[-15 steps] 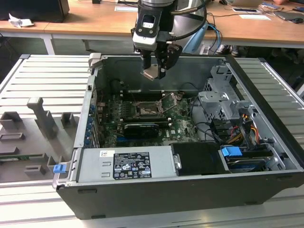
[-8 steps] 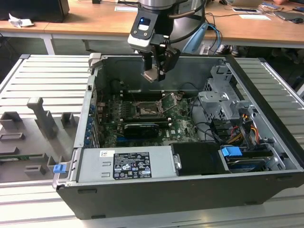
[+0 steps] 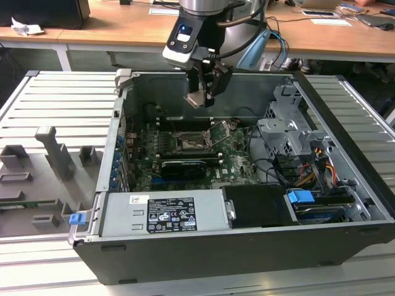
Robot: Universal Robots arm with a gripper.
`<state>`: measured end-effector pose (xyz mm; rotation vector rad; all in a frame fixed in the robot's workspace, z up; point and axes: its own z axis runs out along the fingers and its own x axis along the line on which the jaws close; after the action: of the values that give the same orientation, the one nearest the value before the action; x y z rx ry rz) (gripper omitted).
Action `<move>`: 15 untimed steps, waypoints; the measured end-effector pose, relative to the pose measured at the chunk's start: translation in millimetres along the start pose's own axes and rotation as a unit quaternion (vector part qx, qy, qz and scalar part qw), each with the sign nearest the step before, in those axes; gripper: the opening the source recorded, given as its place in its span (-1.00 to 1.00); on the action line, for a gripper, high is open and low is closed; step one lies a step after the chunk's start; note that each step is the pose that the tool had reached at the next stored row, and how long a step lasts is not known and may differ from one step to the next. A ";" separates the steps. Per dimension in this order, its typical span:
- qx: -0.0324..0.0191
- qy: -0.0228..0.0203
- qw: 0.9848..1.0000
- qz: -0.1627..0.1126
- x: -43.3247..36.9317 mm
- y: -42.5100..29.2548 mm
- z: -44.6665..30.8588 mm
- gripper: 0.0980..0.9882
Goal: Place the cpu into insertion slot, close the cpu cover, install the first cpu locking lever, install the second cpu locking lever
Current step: 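Place the cpu into insertion slot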
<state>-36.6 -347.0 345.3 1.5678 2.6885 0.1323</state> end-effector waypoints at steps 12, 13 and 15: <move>0.000 -0.001 1.000 0.013 0.0 -0.2 2.2 0.00; 0.000 -0.001 1.000 0.014 0.0 -0.2 2.3 0.00; 0.000 -0.001 1.000 0.017 0.0 -0.2 2.7 0.00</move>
<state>-36.6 -347.0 342.6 1.6130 2.6604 0.1313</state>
